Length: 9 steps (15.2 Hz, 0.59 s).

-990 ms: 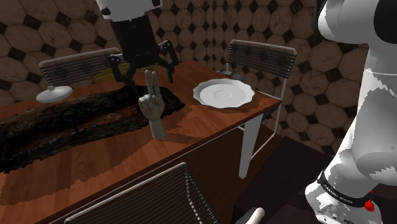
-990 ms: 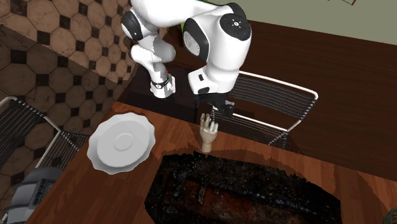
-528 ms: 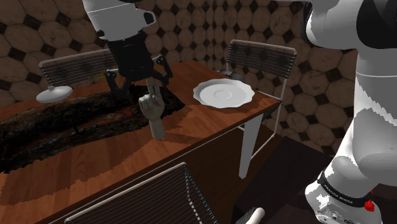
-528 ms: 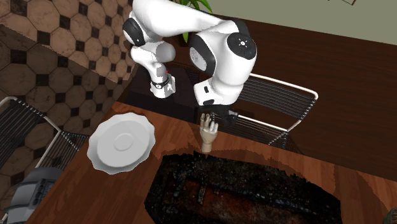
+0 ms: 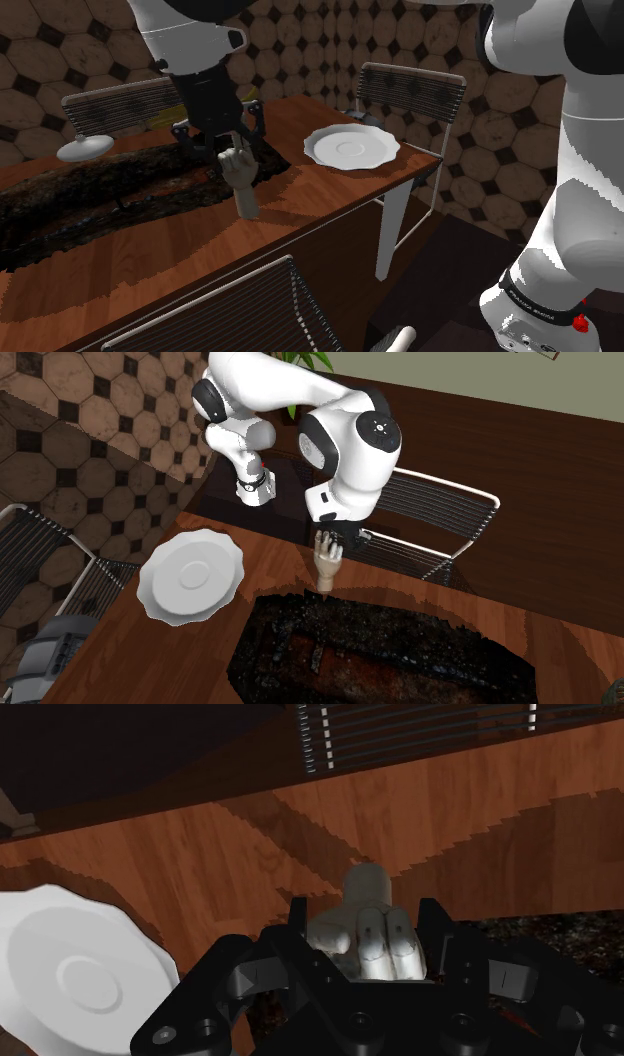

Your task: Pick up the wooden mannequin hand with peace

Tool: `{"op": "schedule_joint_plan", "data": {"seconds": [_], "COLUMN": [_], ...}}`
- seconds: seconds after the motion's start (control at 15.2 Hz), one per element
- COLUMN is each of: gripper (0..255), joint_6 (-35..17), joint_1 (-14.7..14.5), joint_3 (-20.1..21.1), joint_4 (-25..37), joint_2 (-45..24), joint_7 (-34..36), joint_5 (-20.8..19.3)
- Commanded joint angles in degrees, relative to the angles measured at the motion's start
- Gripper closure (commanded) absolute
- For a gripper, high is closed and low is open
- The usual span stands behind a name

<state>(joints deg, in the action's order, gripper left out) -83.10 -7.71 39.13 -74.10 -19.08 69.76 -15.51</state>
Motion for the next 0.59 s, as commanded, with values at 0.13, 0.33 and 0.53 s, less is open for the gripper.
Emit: {"op": "schedule_joint_plan", "data": {"seconds": [0.13, 0.33, 0.53], "gripper": [255, 255, 255], "joint_6": [0.1, 0.9, 3.8], "joint_1": [0.0, -0.2, -1.2], "joint_3": [-0.1, 0.0, 0.0], "joint_4": [0.1, 1.0, 4.8], "joint_2": [-0.2, -0.3, -1.3], "joint_7": [0.0, -0.1, -0.1], "joint_5": [-0.1, -0.1, -0.8]}}
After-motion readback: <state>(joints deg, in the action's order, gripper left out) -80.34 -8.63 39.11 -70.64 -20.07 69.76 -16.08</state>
